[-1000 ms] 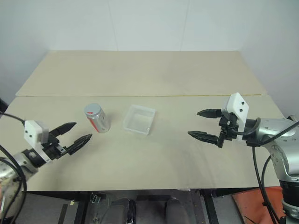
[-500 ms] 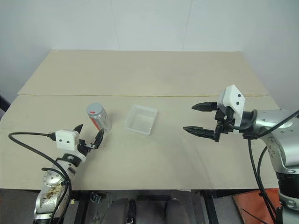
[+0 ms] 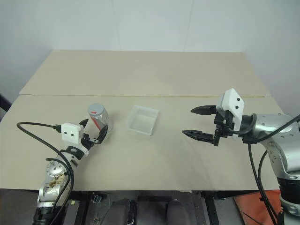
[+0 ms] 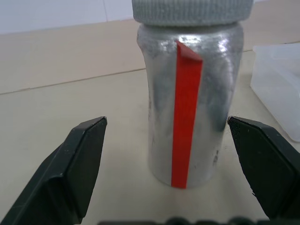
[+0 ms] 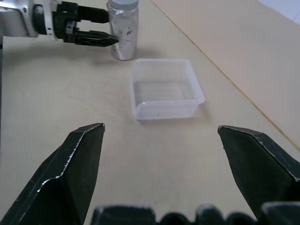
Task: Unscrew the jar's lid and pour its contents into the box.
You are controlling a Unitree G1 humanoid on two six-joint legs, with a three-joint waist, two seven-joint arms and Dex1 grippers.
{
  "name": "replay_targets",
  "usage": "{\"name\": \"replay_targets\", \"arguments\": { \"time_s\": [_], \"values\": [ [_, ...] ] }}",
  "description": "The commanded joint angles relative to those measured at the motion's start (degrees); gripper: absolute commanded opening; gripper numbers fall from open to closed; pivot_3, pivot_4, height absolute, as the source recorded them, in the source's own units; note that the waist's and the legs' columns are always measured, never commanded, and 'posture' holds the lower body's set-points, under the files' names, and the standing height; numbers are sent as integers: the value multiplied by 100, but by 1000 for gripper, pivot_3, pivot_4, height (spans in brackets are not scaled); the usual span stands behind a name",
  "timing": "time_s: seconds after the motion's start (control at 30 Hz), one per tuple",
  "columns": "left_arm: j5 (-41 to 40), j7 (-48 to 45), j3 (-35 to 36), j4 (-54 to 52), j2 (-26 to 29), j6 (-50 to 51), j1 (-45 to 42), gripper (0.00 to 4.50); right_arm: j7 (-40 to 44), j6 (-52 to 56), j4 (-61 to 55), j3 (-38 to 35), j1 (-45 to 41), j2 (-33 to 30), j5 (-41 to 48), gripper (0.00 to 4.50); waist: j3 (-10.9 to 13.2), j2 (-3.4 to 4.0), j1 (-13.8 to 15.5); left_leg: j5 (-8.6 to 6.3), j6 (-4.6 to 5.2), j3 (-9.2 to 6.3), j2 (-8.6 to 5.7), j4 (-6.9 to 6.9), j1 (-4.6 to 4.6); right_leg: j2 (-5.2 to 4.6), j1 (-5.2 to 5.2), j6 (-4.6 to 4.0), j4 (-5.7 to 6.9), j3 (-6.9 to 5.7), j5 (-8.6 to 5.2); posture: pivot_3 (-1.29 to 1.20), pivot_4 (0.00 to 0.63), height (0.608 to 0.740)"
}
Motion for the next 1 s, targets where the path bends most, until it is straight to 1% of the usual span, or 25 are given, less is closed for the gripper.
{"name": "replay_targets", "arguments": {
  "time_s": [0.03,0.2,0.53,0.87,0.9,0.93,1.0],
  "values": [
    [-41,-96,-17,141,53,-200,-163,4473,-96,44,-239,-276,23,-65,135,4500,0,0,-2,0,0,0,0,0,0,1,0,0,0,0,0,0,150,740],
    [-49,-161,-47,321,14,-246,-337,4473,-201,84,-520,-389,209,-97,222,4500,0,0,3,0,0,-1,0,0,-3,1,-1,0,-1,0,0,0,150,740],
    [78,-144,-173,817,-48,-493,-700,4473,-275,151,-709,-494,310,-127,291,4500,0,0,8,0,0,-1,-2,0,-4,0,0,3,-4,0,1,0,150,740],
    [50,-193,-229,1024,-50,-598,-949,4473,-315,136,-869,-550,469,-167,373,4500,0,0,18,0,0,-2,-1,0,-4,1,-1,5,-4,-1,3,0,150,740],
    [42,-206,-239,998,-46,-571,-938,4082,-320,132,-876,-554,476,-169,382,4500,0,0,17,0,0,-2,-2,0,-5,1,-1,5,-4,-1,3,0,150,740],
    [37,-212,-245,970,-47,-552,-922,3896,-327,130,-880,-555,480,-170,388,4500,0,0,16,0,0,-1,-2,1,-5,1,-1,5,-4,-1,3,0,150,740],
    [33,-227,-260,864,-45,-515,-848,3261,-337,124,-907,-557,494,-173,394,4500,0,-1,18,0,0,-1,-2,1,-5,0,-1,5,-4,-1,3,0,150,740]
  ]
}}
